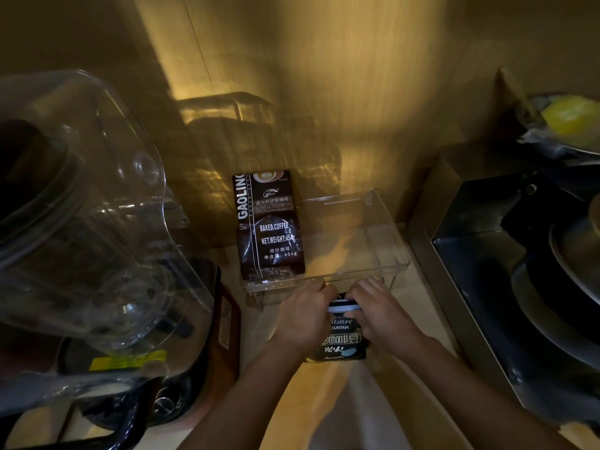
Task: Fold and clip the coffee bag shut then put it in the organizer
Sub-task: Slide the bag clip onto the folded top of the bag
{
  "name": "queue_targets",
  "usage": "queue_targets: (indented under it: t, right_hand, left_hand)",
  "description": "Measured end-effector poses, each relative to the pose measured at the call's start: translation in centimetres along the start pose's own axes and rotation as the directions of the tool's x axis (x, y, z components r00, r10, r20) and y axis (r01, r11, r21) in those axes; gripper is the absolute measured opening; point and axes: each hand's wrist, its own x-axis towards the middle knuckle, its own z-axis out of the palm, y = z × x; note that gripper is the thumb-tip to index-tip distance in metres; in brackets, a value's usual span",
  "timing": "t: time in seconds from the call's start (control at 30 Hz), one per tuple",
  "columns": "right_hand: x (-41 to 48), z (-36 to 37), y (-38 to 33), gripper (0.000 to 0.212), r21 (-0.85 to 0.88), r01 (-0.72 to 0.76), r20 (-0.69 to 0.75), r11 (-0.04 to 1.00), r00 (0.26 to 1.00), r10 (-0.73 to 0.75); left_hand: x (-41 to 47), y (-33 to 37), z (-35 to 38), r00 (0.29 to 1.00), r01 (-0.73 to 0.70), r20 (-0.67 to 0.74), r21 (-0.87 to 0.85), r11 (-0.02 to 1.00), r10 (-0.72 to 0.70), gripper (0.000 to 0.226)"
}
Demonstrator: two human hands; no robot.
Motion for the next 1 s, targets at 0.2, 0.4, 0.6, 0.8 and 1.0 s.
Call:
queue_targets:
  t: [0.2, 0.4, 0.6, 0.8, 1.0]
  right_hand:
    - [0.3, 0.0, -0.1, 0.017, -0.059, 0.008, 0.061, 0.998, 0.998, -0.004]
    - [0.0, 0.0, -0.1, 0.019, -0.062, 0.031, 0.055, 0.998, 0.998, -0.028]
    - [-0.1, -0.3, -0.3, 0.015, -0.066, 0.06, 0.057, 0.996, 0.997, -0.056]
    - [-0.3, -0.1, 0.0, 0.015, -0.044, 0.059, 0.036, 0.997, 0.998, -0.058]
    - [0.1, -0.1, 0.3, 0.029, -0.118, 0.067, 0.086, 0.991, 0.995, -0.057]
  left_hand:
    - [0.0, 0.2, -0.2, 0.999, 0.051, -0.002, 0.019, 0.999, -0.051, 0.018]
    - [-0.5, 0.8, 0.1, 0.997, 0.049, -0.059, 0.004, 0.999, -0.048, 0.015]
    - [-0.5, 0.7, 0.4, 0.996, 0.057, -0.067, -0.022, 0.998, -0.058, 0.014]
    - [-0.4, -1.0, -0.2, 0.992, 0.126, 0.014, -0.169, 0.978, -0.126, 0.02]
    - [-0.7, -1.2, 0.1, 0.989, 0.145, -0.012, -0.156, 0.977, -0.149, 0.018]
